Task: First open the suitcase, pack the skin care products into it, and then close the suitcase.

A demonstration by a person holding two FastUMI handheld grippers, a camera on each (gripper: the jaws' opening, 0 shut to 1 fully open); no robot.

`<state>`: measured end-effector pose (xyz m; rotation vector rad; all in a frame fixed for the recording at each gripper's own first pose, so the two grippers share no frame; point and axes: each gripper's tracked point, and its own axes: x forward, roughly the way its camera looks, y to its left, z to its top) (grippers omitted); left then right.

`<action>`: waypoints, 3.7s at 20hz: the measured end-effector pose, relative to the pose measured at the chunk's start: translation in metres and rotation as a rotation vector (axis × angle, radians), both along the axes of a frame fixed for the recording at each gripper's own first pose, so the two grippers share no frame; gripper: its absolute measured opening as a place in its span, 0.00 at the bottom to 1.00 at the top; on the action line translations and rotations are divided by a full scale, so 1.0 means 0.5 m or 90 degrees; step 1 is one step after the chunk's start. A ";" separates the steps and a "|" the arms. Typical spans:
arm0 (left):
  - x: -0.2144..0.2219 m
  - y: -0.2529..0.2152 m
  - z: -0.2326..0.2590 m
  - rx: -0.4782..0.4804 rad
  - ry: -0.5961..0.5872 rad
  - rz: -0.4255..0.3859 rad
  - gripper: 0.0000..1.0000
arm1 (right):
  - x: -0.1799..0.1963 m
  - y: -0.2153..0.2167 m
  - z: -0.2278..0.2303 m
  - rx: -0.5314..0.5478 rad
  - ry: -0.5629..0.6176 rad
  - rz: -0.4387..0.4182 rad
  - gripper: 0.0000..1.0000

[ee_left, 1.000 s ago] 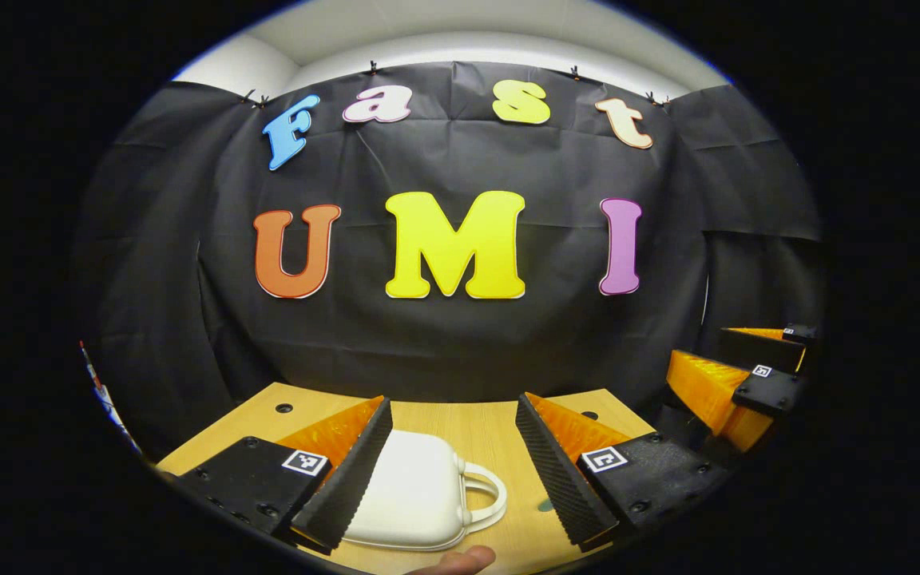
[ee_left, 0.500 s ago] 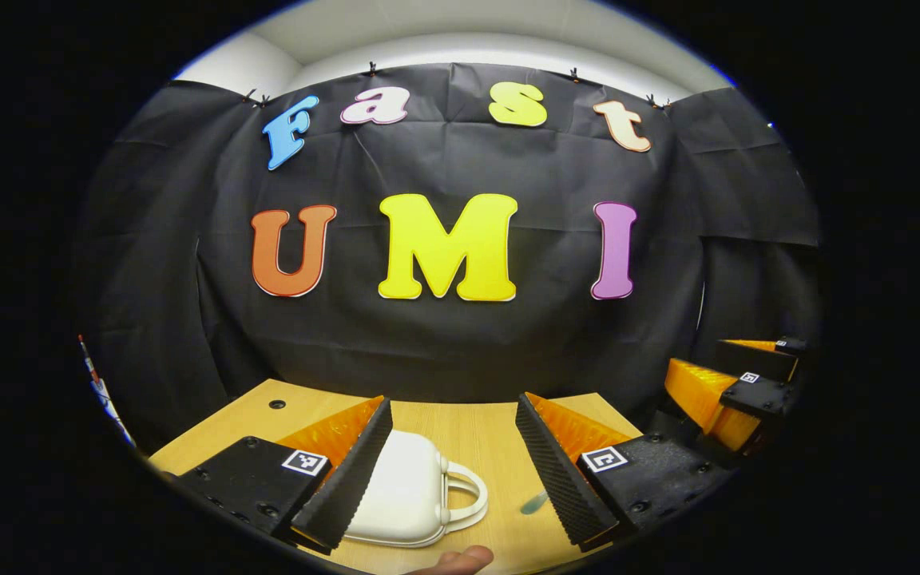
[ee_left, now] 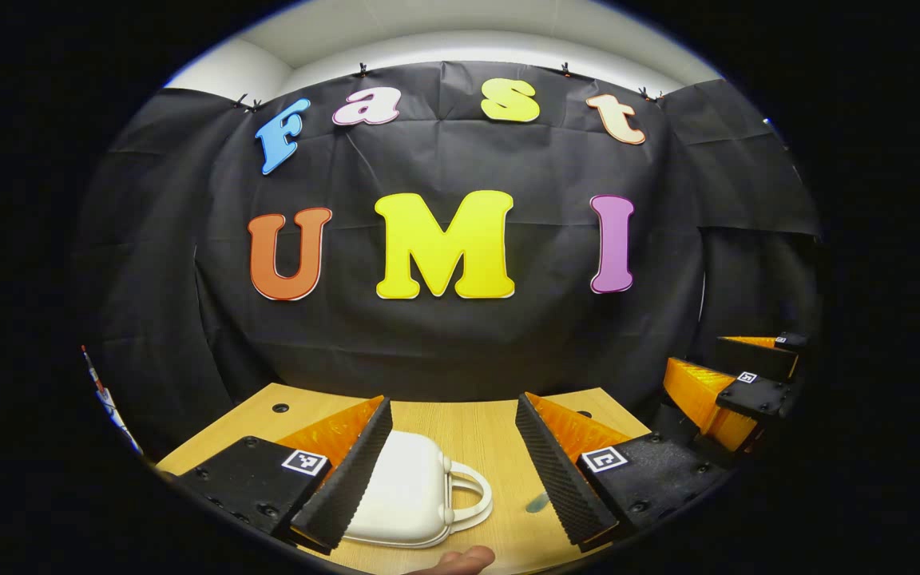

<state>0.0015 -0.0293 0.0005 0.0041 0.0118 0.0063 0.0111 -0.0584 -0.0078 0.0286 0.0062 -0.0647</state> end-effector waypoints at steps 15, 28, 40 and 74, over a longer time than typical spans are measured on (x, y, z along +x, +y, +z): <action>0.086 -0.078 -0.408 0.542 0.083 -0.113 0.96 | -0.044 -0.301 -0.113 0.020 0.051 -0.161 0.80; 0.168 -0.041 -0.476 0.840 0.184 -0.065 0.18 | -0.087 -0.293 -0.217 0.019 0.122 -0.124 0.80; 0.141 0.094 -0.227 0.649 0.210 -0.027 0.03 | -0.084 -0.243 -0.205 0.025 0.133 -0.143 0.80; 0.123 0.935 -0.554 0.344 0.480 0.017 0.06 | -0.078 0.080 -0.229 -0.008 0.197 -0.135 0.80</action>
